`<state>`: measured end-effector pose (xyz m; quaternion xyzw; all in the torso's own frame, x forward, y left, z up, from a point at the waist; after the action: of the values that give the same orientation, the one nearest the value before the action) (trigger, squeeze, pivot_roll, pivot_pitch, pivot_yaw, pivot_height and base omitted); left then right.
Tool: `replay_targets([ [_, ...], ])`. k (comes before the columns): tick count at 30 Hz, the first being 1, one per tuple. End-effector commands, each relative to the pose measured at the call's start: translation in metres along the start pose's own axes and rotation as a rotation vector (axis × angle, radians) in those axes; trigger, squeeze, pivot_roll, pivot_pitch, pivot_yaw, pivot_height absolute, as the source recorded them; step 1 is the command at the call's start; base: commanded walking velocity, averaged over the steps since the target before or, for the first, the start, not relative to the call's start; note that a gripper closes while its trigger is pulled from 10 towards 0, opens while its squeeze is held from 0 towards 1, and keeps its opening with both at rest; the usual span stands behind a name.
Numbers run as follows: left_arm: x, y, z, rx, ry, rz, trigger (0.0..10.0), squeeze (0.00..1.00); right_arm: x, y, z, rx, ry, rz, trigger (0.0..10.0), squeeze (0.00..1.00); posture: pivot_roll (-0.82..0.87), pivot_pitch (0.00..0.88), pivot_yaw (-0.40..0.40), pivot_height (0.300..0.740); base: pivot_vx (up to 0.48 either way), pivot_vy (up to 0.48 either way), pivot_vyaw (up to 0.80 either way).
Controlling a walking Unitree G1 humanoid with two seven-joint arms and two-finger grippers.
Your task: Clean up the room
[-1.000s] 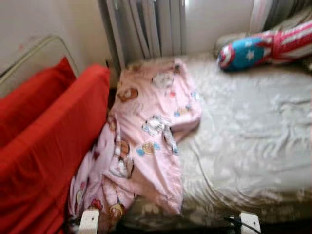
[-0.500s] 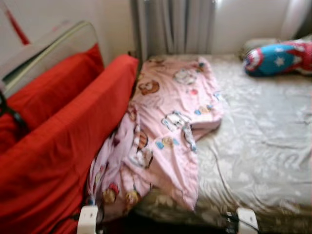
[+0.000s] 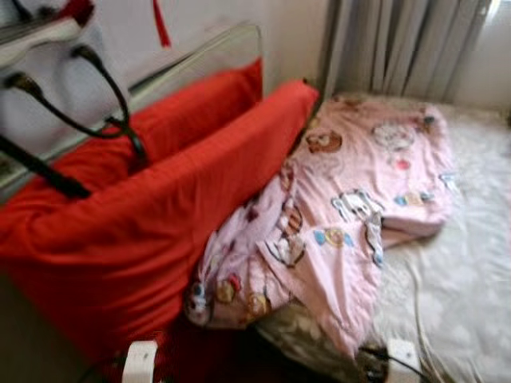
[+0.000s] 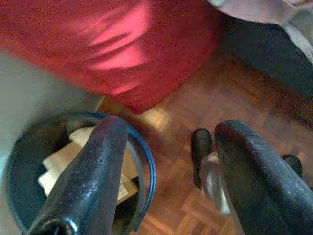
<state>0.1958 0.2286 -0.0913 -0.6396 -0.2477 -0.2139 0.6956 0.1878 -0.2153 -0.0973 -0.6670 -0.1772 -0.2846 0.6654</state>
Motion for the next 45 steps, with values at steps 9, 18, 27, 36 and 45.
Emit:
replay_targets([
  [9, 0.004, 0.001, -0.004, -0.006, -0.03, -0.016, 10.0, 0.0, 0.007, -0.002, -0.005, 0.004, 0.071, -0.078, 10.0, 0.0, -0.16, 0.0, 0.055, 0.74, 0.0, 0.0, 0.0],
  [18, 0.007, 0.001, -0.01, -0.02, -0.077, -0.052, 10.0, 0.0, 0.019, -0.004, -0.01, 0.004, 0.062, -0.18, 10.0, 0.0, -0.16, 0.0, 0.027, 0.74, 0.0, 0.0, 0.0],
  [27, 0.007, 0.002, -0.02, -0.029, -0.111, -0.065, 10.0, 0.0, 0.023, -0.006, -0.02, 0.01, 0.037, -0.198, 10.0, 0.0, -0.15, 0.0, -0.015, 0.74, 0.0, 0.0, 0.0],
  [36, 0.015, 0.001, -0.017, 0.006, -0.154, -0.146, 10.0, 0.0, 0.061, 0.002, 0.011, 0.056, 0.056, -0.305, 10.0, 0.0, -0.11, 0.0, -0.016, 0.74, 0.0, 0.0, 0.0],
  [45, 0.089, -0.002, -0.023, -0.011, -0.047, -0.453, 10.0, 0.0, 0.118, -0.004, 0.026, 0.101, 0.045, -0.546, 10.0, 0.0, -0.12, 0.0, 0.021, 0.74, 0.0, 0.0, 0.0],
])
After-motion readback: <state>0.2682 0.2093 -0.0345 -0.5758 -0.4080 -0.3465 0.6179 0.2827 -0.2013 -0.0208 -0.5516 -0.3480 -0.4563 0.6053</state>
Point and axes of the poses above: a point about 5 cm out from each wrist's last joint towards the gripper, its own y axis pointing out of the wrist towards the gripper, its own x axis along the axis of the wrist's last joint, z = x × y, the point moved 2 cm from there along y, pointing out of the wrist towards the gripper
